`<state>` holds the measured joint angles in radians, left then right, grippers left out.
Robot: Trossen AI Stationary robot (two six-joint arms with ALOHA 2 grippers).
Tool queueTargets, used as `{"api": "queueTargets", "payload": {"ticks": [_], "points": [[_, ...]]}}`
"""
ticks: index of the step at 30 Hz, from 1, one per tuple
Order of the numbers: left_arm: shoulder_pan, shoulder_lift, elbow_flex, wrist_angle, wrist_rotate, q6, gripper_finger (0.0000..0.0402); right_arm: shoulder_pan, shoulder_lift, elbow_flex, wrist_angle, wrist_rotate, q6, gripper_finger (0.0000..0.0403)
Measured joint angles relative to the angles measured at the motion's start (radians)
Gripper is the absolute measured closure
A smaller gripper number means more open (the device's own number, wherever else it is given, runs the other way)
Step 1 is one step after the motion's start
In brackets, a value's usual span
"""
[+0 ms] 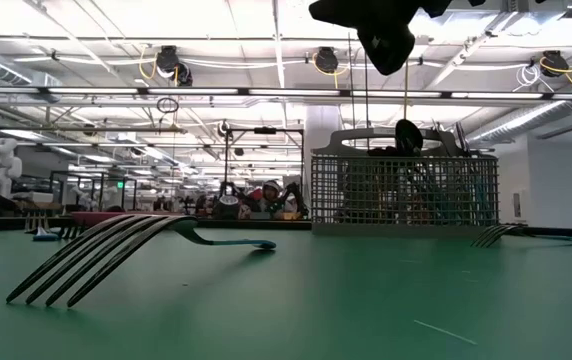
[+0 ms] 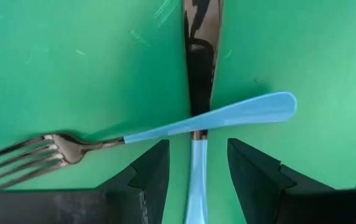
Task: Sort silverware
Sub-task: Put the black knife into the cutlery rack with the other black knives
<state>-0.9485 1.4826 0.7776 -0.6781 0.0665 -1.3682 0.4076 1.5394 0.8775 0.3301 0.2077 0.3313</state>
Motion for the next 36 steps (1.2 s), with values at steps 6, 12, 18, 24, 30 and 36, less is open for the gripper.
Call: {"api": "queueTargets", "payload": {"ticks": [6,12,18,24,30,36], "points": [[0.0,0.064,0.0,0.031,0.01,0.02,0.0238,0.0,0.0,0.0,0.0,0.0,-0.001,0.0259],[0.003,0.097,0.005,0.031,0.035,0.023,0.0238,0.0,0.0,0.0,0.0,0.0,-0.002,0.0259],[0.025,0.099,0.003,0.025,0.048,0.023,0.0284,0.0,0.0,0.0,0.0,0.0,-0.003,0.0259],[0.045,0.1,0.002,0.018,0.049,0.024,0.0371,0.0,0.0,0.0,0.0,0.0,-0.003,0.0259],[0.056,0.095,0.002,0.039,0.05,0.048,0.0388,0.0,0.0,0.0,0.0,0.0,-0.003,0.0259],[0.058,0.093,0.031,0.037,0.04,0.082,0.0381,0.0,0.0,0.0,0.0,0.0,-0.002,0.0259]]}}
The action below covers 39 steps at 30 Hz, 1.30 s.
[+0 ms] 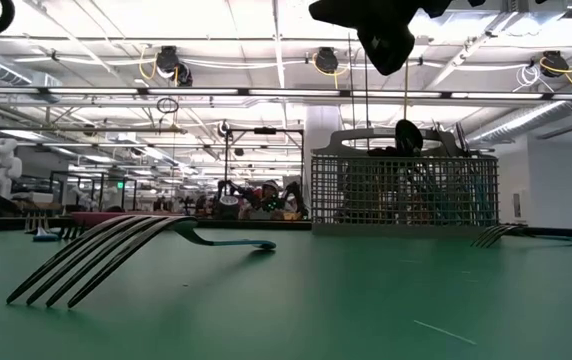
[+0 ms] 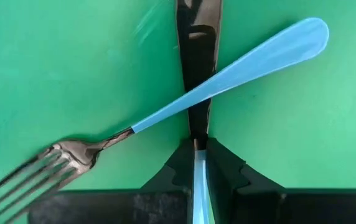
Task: Sort silverware
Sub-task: Put the black knife into the cutlery rack with the other black knives
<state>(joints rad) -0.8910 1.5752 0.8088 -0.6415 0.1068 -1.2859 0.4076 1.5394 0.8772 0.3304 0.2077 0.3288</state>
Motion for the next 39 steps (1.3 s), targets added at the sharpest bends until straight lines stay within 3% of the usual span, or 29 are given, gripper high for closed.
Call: {"api": "queueTargets", "payload": {"ticks": [10,19,27,32,39], "points": [[0.024,-0.002,0.068,0.002,0.073,0.11,0.0397,0.0,0.0,0.0,0.0,0.0,0.0,0.0259],[0.07,-0.004,0.137,-0.001,0.02,0.228,0.04,0.0,0.0,0.0,0.0,0.0,0.0,0.0259],[0.045,-0.004,0.15,-0.002,0.052,0.097,0.0398,0.0,0.0,0.0,0.0,0.0,0.0,0.0259],[0.024,0.006,0.15,0.003,-0.032,0.061,0.0362,0.0,0.0,0.0,0.0,0.0,0.0,0.0259],[0.026,0.08,0.15,-0.002,0.025,0.061,0.0285,0.0,0.0,0.0,0.0,0.0,0.0,0.0259]]}}
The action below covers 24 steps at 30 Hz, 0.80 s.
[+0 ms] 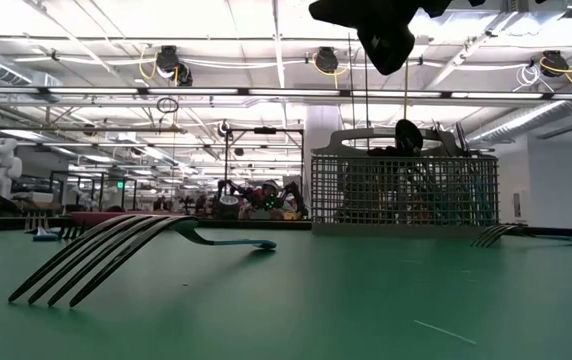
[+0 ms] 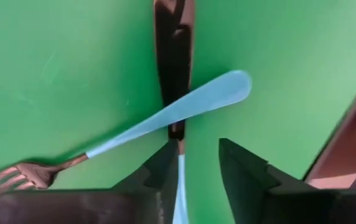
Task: Sort silverware
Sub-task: Put the black knife into the cutlery rack with the other black knives
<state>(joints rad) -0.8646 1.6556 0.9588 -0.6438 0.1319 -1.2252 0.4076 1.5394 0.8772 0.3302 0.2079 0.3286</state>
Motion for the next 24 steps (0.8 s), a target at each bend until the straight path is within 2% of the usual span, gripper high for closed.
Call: {"api": "queueTargets", "payload": {"ticks": [5,13,17,24], "points": [[0.0,0.04,0.0,-0.031,0.037,0.0,0.0262,0.0,0.0,0.0,0.0,0.0,0.0,0.0259],[0.0,0.047,-0.001,-0.031,0.04,0.001,0.026,0.0,0.0,0.0,0.0,0.0,0.0,0.0259],[0.0,0.051,-0.001,-0.027,0.004,0.002,0.026,0.0,0.0,0.0,0.0,0.0,0.0,0.0259],[0.0,0.104,0.005,-0.02,0.008,0.001,0.026,0.0,0.0,0.0,-0.001,0.0,0.0,0.0259]]}}
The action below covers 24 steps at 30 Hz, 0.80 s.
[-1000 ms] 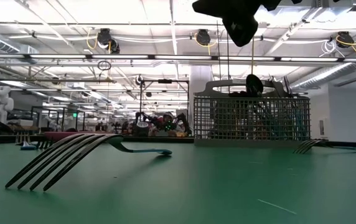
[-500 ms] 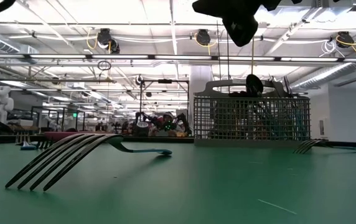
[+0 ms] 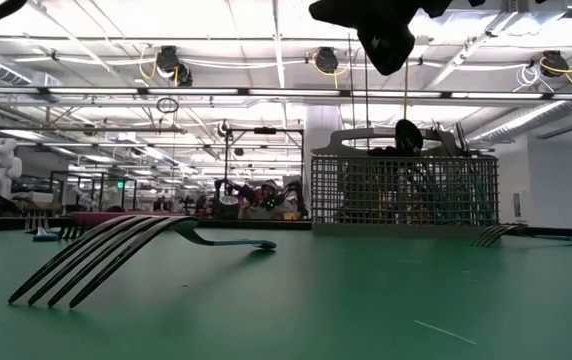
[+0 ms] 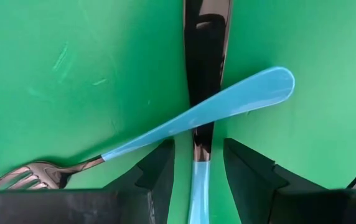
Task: Sort silverware
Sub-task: Put the black knife into the cutlery rack with the other black knives
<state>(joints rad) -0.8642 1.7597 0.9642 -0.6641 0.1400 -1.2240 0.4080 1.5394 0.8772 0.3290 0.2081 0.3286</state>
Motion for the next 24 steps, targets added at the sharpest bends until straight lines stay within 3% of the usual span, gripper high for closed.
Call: {"api": "queueTargets", "payload": {"ticks": [6,15,24], "points": [[0.001,0.006,-0.001,-0.009,0.011,-0.001,0.0267,0.0,0.0,0.0,-0.002,0.0,0.0,0.0259],[0.0,0.006,-0.004,-0.015,-0.014,-0.026,0.0352,0.0,0.0,0.0,-0.002,0.0,0.0,0.0259],[0.0,0.006,-0.004,-0.021,-0.029,-0.027,0.036,0.0,0.0,0.0,-0.002,0.0,0.0,0.0259]]}}
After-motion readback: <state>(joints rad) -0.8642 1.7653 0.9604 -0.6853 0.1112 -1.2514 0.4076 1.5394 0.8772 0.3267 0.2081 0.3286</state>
